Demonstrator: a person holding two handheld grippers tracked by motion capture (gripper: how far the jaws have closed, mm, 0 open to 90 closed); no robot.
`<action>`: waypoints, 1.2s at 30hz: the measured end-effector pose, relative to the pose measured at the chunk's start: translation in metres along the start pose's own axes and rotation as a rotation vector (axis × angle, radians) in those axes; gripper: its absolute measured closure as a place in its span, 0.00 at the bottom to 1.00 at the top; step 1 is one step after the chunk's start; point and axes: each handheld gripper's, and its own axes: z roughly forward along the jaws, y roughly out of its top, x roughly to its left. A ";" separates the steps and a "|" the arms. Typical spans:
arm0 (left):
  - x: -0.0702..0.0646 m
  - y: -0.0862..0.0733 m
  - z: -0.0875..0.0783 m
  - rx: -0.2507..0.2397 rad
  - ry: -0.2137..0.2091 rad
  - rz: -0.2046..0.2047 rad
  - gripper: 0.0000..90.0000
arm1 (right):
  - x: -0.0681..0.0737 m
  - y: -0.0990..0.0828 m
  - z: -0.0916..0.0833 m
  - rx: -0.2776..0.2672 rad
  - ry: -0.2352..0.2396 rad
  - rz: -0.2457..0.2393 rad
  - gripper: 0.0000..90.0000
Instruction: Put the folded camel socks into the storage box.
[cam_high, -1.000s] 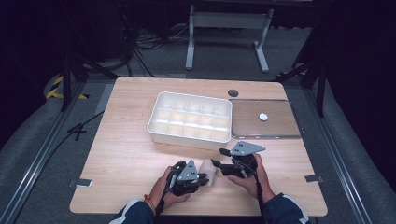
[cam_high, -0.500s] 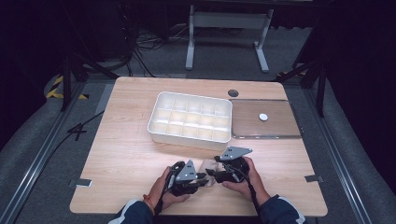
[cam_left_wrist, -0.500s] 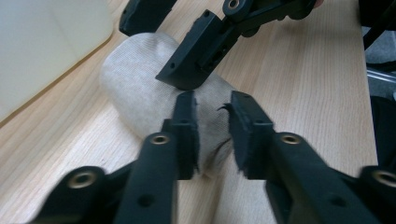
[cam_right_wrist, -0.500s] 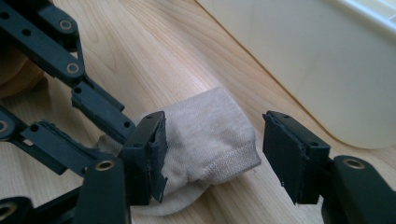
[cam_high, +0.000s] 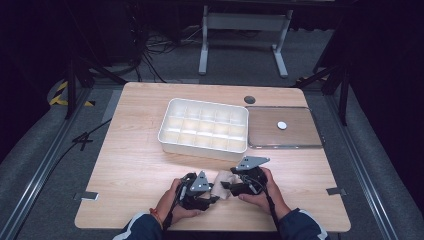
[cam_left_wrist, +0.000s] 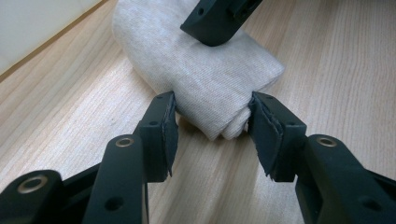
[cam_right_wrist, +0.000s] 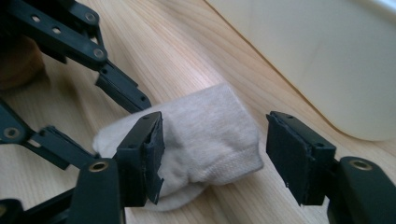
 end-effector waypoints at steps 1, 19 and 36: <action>0.000 0.000 0.000 -0.001 0.004 0.000 0.58 | 0.000 0.000 0.000 -0.004 0.004 0.000 0.41; 0.000 0.000 0.002 -0.012 -0.018 -0.006 0.54 | -0.005 -0.004 0.014 0.059 0.124 0.069 0.29; 0.009 -0.014 -0.027 0.112 0.030 -0.008 0.32 | -0.006 -0.003 0.005 0.040 0.227 0.049 0.76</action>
